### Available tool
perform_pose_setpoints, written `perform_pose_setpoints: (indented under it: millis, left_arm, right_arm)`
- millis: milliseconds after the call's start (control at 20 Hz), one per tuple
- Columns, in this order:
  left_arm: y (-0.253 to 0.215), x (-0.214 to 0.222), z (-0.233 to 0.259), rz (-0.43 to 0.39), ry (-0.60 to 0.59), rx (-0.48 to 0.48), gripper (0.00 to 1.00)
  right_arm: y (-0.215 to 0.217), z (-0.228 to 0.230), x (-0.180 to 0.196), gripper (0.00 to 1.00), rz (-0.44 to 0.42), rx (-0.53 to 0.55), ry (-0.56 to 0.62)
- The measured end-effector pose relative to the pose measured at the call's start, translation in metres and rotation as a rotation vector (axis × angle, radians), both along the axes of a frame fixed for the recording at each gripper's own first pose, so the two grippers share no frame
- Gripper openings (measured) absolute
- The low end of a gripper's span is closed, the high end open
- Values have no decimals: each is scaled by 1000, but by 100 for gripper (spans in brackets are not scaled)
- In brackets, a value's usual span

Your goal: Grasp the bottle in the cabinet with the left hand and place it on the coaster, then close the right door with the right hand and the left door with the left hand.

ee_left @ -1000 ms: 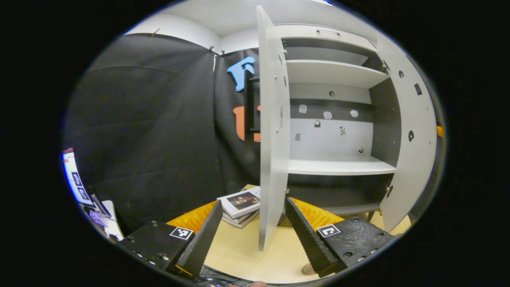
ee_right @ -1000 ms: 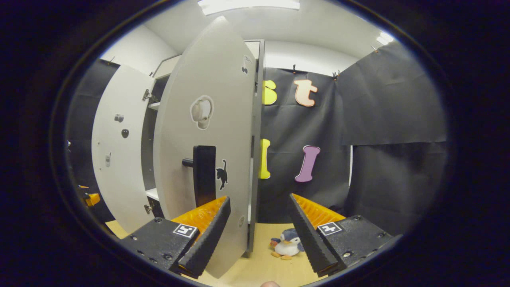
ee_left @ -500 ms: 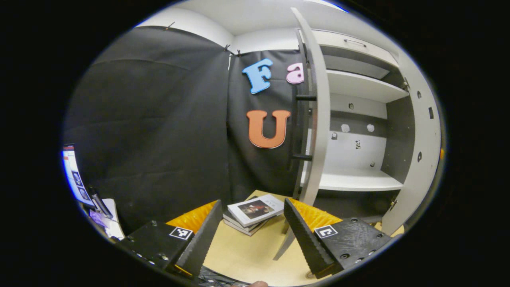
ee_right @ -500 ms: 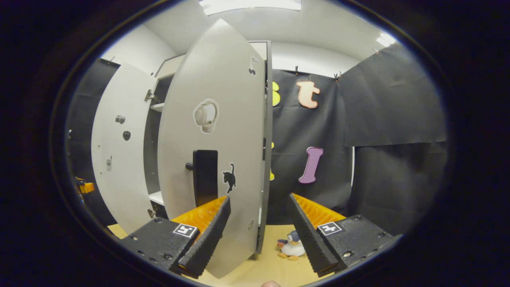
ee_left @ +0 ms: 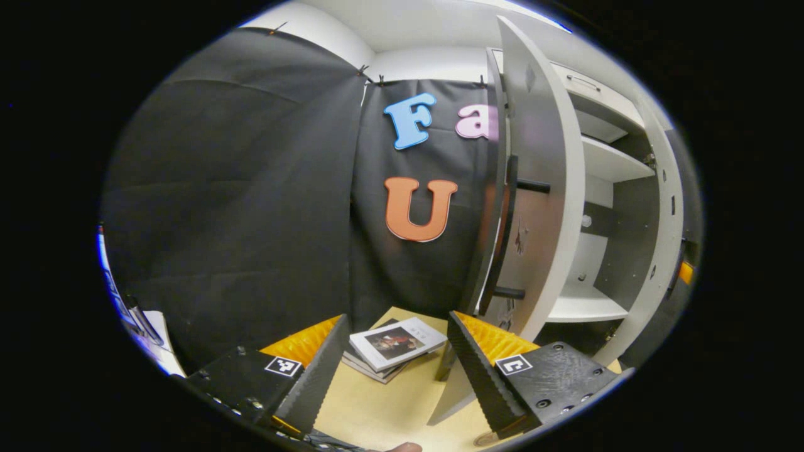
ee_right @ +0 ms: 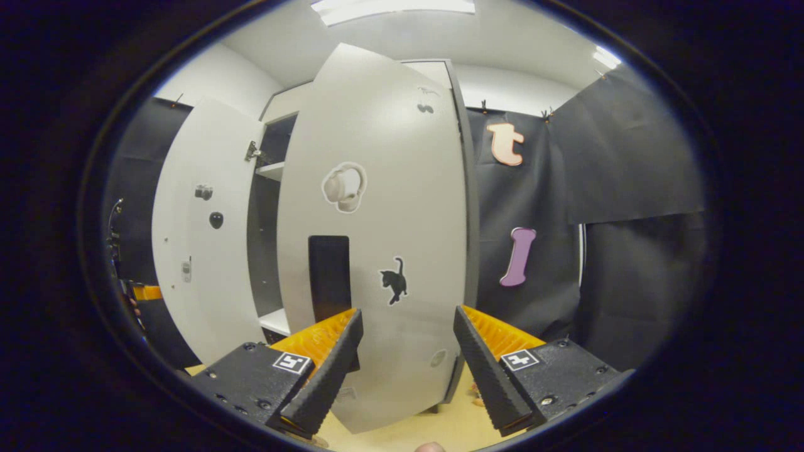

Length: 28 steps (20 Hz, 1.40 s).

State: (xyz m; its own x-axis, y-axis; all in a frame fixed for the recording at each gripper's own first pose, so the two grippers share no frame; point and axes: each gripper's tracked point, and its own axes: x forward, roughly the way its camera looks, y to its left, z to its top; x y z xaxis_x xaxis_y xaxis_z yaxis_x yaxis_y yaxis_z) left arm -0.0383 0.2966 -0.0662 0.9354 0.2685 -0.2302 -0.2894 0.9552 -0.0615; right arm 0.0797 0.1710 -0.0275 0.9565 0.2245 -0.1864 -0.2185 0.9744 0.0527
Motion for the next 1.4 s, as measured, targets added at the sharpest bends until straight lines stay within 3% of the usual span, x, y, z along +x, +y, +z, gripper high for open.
perform_pose_setpoints:
  millis: [50,100,200,250,350,400,450,500,650,700,750,950,1000,1400]
  left_arm:
    - [3,1,2,-2,-6,-3,92]
    - [6,5,7,-9,-13,-6,100]
    - [10,15,13,-26,-17,-20,96]
    - [10,20,13,-39,-14,-31,100]
    - [4,30,17,-90,-15,-53,96]
    - [3,34,19,-104,-20,-58,100]
    - [3,37,23,-108,-24,-51,92]
    - [5,40,24,-111,-25,-38,100]
    - [1,43,30,-134,-23,-31,100]
    - [-1,42,30,-146,-19,-32,90]
    - [-4,43,30,-159,-14,-31,95]
    - [-17,43,33,-184,-1,6,90]
    - [-21,42,32,-190,1,7,94]
    - [-65,41,31,-224,-2,-15,94]
  right_arm:
    - [6,-2,3,95,-5,10,5]
    - [11,-3,6,95,-12,20,9]
    - [27,-6,10,95,-8,37,19]
    - [34,-4,11,92,-4,36,16]
    - [39,-3,5,92,-5,23,8]
    - [39,-3,3,95,-6,14,8]
    - [37,-3,-2,95,-6,6,8]
    - [34,-3,-6,95,-9,-3,8]
    - [19,-8,-14,95,-32,-24,18]
    - [15,-10,-16,92,-35,-26,25]
    - [11,-13,-18,95,-42,-28,32]
    - [-3,-19,-23,96,-51,-26,50]
    - [-5,-19,-24,95,-52,-20,52]
    - [-36,-21,-38,92,-57,-18,58]
